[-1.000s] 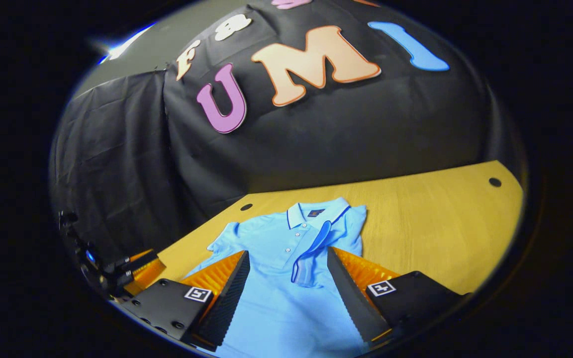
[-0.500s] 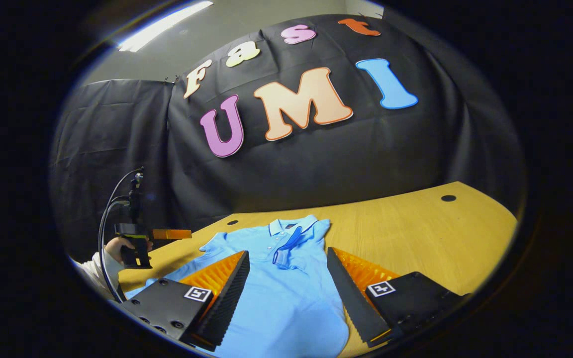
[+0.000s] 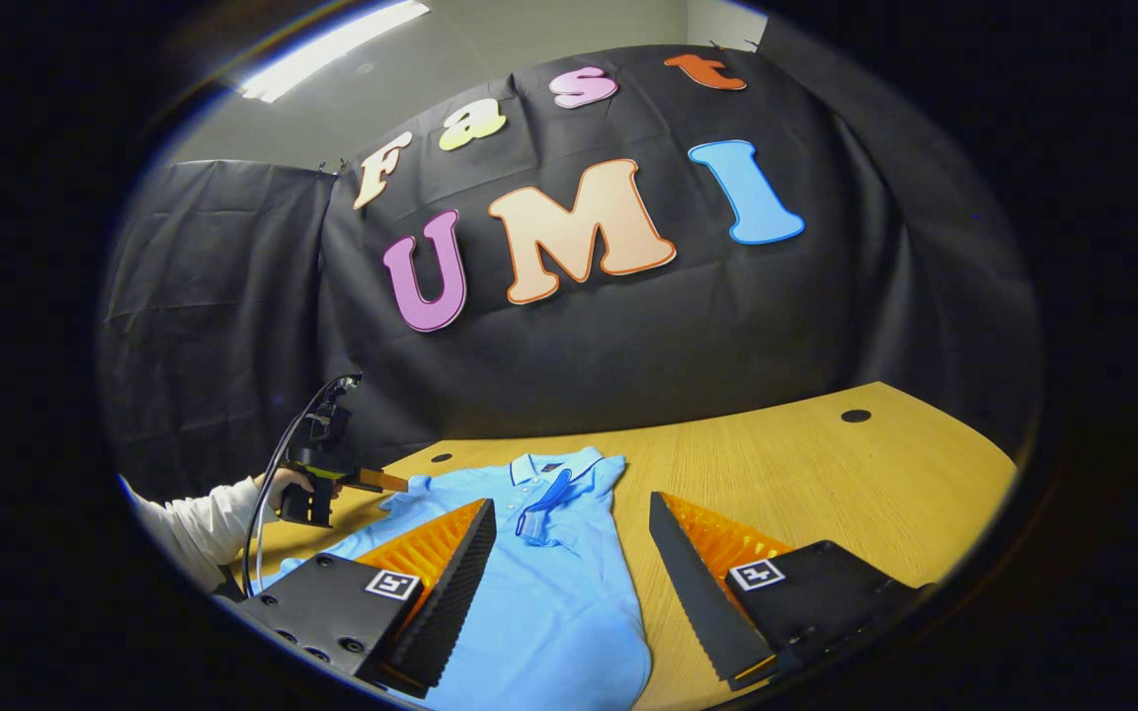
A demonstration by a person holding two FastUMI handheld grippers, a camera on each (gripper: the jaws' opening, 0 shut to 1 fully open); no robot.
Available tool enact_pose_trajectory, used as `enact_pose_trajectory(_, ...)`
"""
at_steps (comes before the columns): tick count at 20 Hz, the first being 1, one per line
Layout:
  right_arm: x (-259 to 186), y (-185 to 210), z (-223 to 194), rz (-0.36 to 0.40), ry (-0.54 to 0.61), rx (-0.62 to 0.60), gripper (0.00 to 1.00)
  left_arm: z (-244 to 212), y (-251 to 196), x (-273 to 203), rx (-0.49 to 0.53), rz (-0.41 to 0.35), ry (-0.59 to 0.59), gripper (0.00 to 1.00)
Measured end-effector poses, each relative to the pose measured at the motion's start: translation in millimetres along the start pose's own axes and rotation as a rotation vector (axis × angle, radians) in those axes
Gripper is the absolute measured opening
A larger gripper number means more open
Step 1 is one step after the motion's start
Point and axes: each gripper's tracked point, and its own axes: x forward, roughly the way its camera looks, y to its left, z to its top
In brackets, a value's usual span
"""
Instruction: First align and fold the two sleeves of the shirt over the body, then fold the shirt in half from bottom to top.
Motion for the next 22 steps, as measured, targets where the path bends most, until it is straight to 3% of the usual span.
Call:
enact_pose_trajectory(5, -1.1, -6.0, 1.1, -0.003, -0.003, 0.024, 0.98, -5.5, -4.6, 4.6, -0.004, -0.006, 0.02, 0.91)
enact_pose_trajectory(8, -2.2, -7.6, 0.3, 0.001, 0.003, 0.037, 0.98, -15.3, -0.7, 4.1, 0.015, 0.021, 0.059, 0.74)
enact_pose_trajectory(11, -3.0, -10.8, 1.3, -0.002, -0.001, 0.049, 0.98, -14.6, -1.3, 5.2, 0.015, 0.042, 0.056, 0.73)
enact_pose_trajectory(15, -4.1, -14.1, -0.8, -0.008, 0.005, 0.053, 0.98, -10.5, -6.4, 6.5, -0.012, 0.014, 0.027, 0.49)
enact_pose_trajectory(16, -3.6, -15.1, -1.1, -0.007, 0.007, 0.055, 0.97, -8.0, -11.2, 6.6, -0.027, -0.001, 0.017, 0.29)
enact_pose_trajectory(18, -5.3, -15.1, -0.4, -0.005, 0.005, 0.055, 0.98, -6.4, -13.7, 8.4, -0.053, -0.014, -0.006, 0.05)
enact_pose_trajectory(22, -4.5, -12.6, -2.1, -0.003, 0.011, 0.052, 0.97, 8.3, -35.4, 6.2, -0.096, -0.057, -0.051, 0.0)
